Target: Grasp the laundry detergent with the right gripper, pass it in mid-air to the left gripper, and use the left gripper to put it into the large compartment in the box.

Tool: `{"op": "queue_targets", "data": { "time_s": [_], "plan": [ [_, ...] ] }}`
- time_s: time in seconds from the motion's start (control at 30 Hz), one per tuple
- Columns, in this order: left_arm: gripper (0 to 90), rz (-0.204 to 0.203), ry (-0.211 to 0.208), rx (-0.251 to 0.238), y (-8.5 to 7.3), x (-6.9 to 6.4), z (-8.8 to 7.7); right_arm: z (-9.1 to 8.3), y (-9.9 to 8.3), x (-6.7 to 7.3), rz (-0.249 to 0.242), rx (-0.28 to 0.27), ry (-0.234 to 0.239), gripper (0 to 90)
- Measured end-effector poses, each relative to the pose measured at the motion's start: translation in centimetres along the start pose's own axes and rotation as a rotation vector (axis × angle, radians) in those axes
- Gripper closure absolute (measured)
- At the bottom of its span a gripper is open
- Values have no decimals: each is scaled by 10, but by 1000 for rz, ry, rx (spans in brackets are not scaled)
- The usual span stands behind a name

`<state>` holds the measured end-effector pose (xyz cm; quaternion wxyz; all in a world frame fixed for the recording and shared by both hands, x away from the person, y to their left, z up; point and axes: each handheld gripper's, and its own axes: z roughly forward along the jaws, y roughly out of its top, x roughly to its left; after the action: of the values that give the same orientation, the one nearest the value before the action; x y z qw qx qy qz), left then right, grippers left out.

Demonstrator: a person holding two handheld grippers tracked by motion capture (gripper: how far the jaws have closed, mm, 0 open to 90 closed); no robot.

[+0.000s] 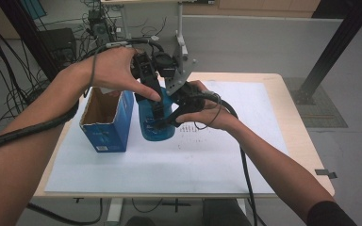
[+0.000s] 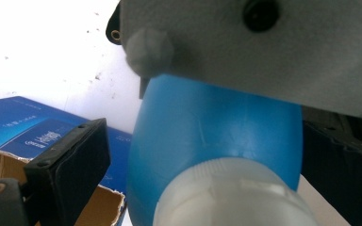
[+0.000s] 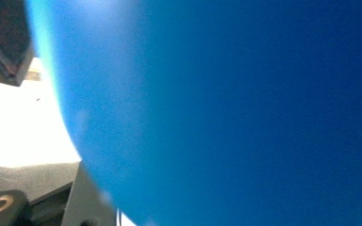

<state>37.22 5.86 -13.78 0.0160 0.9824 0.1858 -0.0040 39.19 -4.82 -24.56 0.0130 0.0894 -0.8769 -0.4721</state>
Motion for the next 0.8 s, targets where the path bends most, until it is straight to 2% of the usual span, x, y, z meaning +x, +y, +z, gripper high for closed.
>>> {"op": "queue_targets", "data": {
  "time_s": [0.8],
  "plan": [
    [51,12,4,-6,0,-1,-4,-1,0,1,10,3,-1,440]
  ]
}}
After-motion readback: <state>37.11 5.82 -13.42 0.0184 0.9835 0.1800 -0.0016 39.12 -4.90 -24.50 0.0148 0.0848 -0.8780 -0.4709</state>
